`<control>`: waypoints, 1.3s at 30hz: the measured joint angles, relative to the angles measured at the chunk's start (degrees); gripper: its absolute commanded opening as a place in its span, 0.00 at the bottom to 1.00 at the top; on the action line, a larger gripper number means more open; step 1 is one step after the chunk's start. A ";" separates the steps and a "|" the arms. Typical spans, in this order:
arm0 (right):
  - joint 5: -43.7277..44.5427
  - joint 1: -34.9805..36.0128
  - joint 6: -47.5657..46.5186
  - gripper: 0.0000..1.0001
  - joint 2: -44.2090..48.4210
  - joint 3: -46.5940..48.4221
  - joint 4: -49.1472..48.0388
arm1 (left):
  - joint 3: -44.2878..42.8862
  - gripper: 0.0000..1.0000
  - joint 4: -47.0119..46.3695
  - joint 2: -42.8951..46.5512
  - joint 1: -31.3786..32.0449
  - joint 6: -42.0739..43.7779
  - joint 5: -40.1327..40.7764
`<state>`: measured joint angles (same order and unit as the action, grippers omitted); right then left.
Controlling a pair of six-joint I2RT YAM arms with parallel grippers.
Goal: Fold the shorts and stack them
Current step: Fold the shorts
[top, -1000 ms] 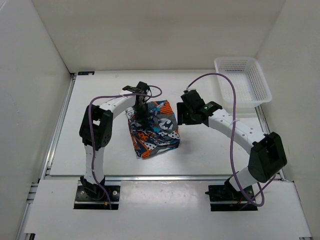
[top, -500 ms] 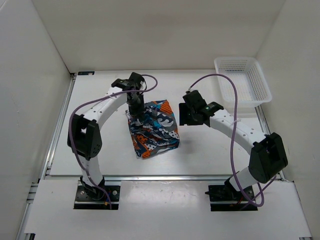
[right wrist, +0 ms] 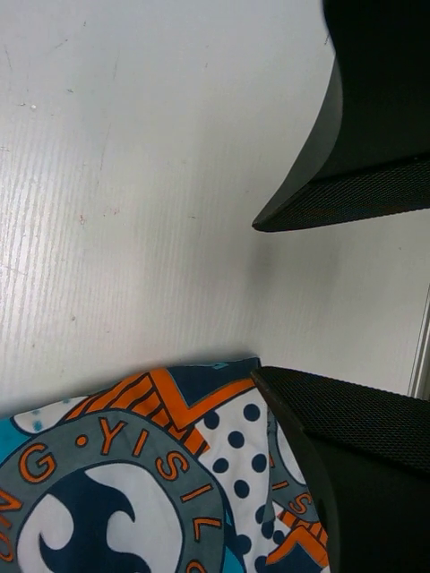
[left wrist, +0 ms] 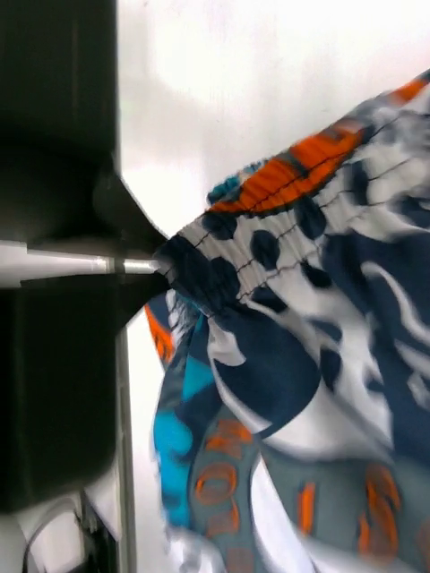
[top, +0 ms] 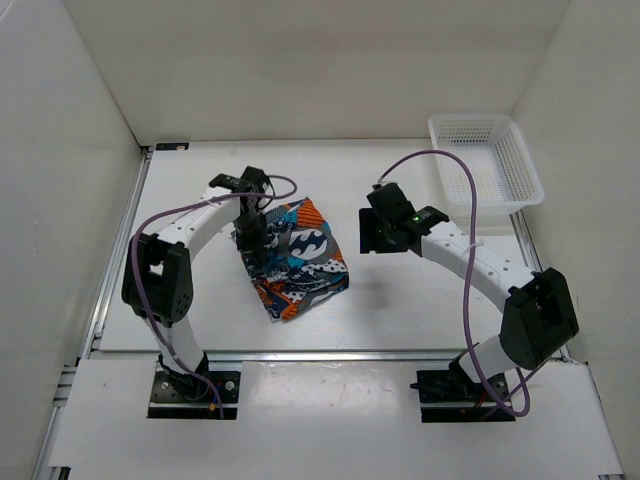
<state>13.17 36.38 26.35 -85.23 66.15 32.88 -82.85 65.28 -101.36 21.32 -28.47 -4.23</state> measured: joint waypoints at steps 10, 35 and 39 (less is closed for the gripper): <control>-1.70 0.00 -0.90 0.61 0.55 -1.01 0.13 | -2.93 0.80 3.78 0.59 -1.51 1.68 -0.26; -19.21 7.85 -2.47 0.00 -25.11 8.11 -6.91 | -2.27 0.29 -5.20 -14.47 -3.54 2.99 -5.38; -13.05 7.87 -1.75 0.59 -19.10 7.96 -5.27 | -9.31 0.57 -2.58 -12.85 -3.54 3.65 -4.04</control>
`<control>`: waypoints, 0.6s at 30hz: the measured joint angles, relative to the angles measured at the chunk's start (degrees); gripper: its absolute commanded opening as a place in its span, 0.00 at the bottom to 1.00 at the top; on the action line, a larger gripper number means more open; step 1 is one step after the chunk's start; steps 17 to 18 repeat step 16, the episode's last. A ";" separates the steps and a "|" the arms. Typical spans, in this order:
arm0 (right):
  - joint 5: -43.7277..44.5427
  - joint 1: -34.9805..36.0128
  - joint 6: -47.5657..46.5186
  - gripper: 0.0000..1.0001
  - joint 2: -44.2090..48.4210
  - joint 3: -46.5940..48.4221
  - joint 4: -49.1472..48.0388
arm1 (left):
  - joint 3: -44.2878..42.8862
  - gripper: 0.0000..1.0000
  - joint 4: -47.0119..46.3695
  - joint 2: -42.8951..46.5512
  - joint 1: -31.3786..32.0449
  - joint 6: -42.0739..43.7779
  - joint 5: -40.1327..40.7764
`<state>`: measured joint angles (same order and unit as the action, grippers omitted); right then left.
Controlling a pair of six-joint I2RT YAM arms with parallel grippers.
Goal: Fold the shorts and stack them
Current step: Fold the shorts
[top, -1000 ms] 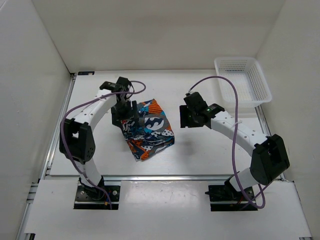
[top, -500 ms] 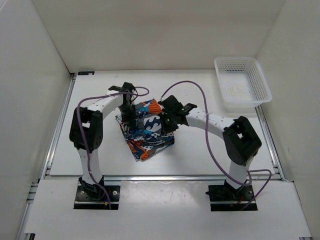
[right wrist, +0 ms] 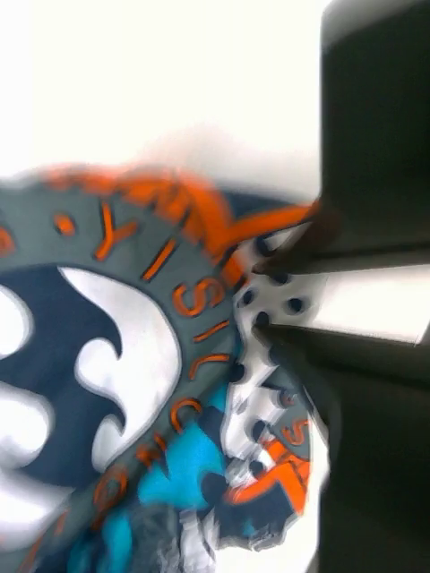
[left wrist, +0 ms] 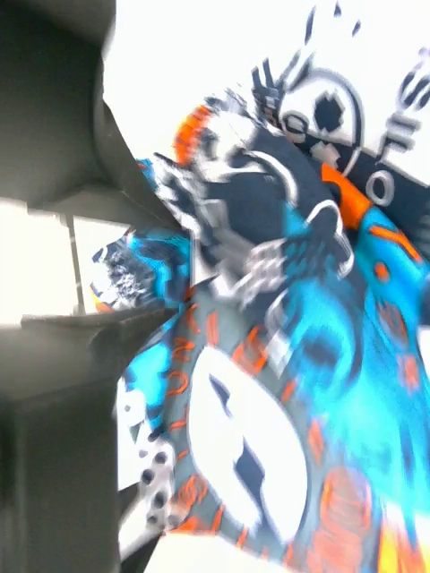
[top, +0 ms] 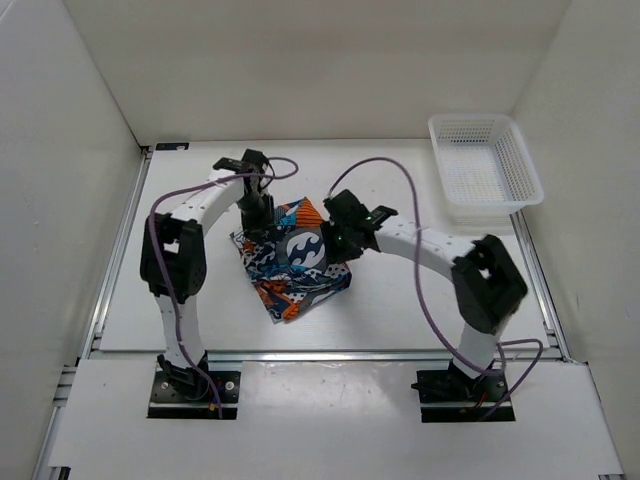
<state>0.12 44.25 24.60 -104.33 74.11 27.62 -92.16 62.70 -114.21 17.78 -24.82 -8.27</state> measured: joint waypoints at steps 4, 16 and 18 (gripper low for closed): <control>11.08 -0.15 -0.20 1.00 15.06 -0.13 1.01 | -6.86 0.73 2.38 7.67 0.00 0.07 2.95; 40.24 -2.12 5.40 1.00 40.35 -8.70 14.19 | 2.01 0.88 -1.75 52.81 -0.46 -3.43 16.68; 40.24 -2.12 5.40 1.00 40.35 -8.70 14.19 | 2.01 0.88 -1.75 52.81 -0.46 -3.43 16.68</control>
